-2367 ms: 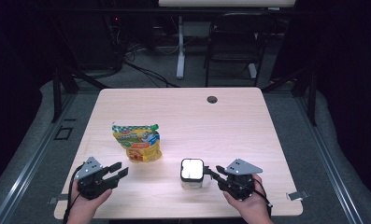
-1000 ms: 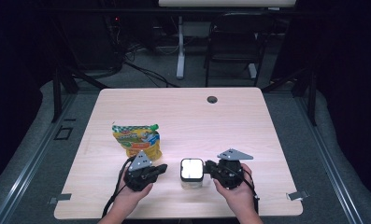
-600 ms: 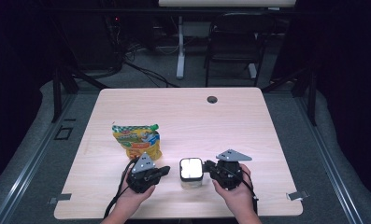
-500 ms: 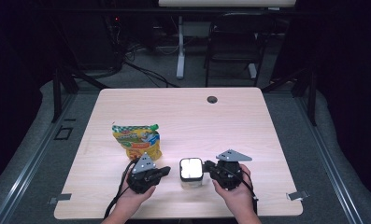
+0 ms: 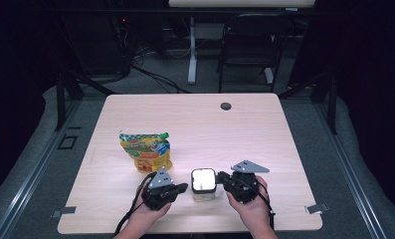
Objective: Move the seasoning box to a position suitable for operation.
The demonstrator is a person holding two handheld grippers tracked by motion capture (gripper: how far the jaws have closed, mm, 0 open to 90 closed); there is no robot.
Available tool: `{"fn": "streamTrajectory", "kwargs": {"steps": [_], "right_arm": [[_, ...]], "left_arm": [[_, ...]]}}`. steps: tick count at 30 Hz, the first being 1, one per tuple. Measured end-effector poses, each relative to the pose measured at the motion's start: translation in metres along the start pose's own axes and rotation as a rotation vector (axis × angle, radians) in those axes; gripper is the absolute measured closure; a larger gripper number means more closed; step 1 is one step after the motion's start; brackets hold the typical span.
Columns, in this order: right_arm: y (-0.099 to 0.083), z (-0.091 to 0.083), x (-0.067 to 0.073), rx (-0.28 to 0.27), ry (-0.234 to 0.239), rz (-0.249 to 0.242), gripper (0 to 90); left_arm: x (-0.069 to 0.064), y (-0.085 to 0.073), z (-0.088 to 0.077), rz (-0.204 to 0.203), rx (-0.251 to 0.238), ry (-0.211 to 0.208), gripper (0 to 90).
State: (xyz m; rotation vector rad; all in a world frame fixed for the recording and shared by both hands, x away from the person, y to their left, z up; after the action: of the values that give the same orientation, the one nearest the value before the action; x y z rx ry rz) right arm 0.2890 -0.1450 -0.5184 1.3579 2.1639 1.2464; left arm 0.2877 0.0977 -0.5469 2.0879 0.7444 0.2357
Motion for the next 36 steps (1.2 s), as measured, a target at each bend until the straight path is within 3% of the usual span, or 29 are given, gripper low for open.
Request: {"fn": "streamTrajectory", "kwargs": {"steps": [14, 30, 36], "right_arm": [[-0.001, 0.000, 0.000, -0.011, 0.002, 0.007, 86.8], [-0.002, -0.001, -0.001, -0.013, 0.001, 0.010, 86.9], [-0.004, -0.002, -0.002, -0.023, 0.014, 0.024, 86.7]], "left_arm": [[-0.005, 0.002, 0.004, 0.017, 0.014, -0.023, 90.0], [-0.005, 0.007, 0.001, 0.009, -0.014, -0.032, 90.0], [-0.007, 0.011, 0.001, 0.028, -0.015, -0.023, 90.0]]}}
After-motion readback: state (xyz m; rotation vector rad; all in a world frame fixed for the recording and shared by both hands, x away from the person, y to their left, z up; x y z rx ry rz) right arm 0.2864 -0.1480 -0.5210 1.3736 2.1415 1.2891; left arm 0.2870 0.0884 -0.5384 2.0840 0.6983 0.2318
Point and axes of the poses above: each handheld gripper's, and its own axes: z roughly forward along the jaws, y roughly out of its top, x roughly to its left, the point moved 2 cm from there along z, roughly forward along the jaws, and after that the axes turned 2 degrees about y, right-handed, at the moved point
